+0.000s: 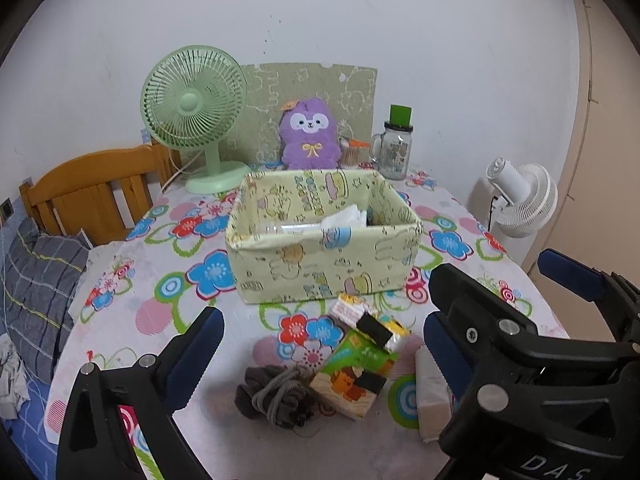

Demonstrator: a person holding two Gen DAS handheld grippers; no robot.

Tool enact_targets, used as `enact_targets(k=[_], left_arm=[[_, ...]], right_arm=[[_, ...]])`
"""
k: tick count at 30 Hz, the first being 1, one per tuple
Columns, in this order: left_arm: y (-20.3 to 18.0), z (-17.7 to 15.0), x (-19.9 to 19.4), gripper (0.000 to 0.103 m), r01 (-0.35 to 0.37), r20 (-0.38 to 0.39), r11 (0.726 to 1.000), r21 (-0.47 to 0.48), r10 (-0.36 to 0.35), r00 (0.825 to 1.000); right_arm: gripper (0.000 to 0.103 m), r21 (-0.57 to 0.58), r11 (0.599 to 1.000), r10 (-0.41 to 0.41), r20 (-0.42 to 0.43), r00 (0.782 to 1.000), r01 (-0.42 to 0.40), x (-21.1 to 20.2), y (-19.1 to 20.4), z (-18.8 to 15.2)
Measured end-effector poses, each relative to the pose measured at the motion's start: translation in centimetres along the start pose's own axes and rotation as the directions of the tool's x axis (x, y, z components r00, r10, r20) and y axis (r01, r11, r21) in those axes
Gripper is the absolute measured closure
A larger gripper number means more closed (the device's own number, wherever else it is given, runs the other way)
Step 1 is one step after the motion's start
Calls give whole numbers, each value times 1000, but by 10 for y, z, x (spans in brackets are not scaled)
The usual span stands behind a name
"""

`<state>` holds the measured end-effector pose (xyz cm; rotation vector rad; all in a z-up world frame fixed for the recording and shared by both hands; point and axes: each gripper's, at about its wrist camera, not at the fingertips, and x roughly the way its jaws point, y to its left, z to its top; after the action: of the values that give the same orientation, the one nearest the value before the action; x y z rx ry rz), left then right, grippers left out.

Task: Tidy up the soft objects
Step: 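Withdraw both tools from the basket toward the remaining pile, then grasp the green tissue pack with the left tool while the right tool grasps the white folded cloth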

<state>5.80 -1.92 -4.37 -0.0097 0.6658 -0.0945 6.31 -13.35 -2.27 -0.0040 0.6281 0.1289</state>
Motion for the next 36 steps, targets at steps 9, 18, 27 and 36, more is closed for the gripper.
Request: enact_targets(k=[9,18,27,36], left_arm=[[-3,-22,13,2,29,-14,999,14,-29,999],[-3,-41,30,3,47,-54,999,4,-47,997],[-3,-57,46,4,30,-91,1000,6,-29,995],[-17,-67,53,4,-43,-85,993,111,53,995]], right_arm=[[0,-8,1000,-16,-3,1000,16,7,-2,-23],[0,8,1000,-24,-41,999,24,21,-6,-44],[15,53,998,-10,-134,991,18,45,-12,-62],[34,74,997,-6,-223,975,23,66,-12,-72]])
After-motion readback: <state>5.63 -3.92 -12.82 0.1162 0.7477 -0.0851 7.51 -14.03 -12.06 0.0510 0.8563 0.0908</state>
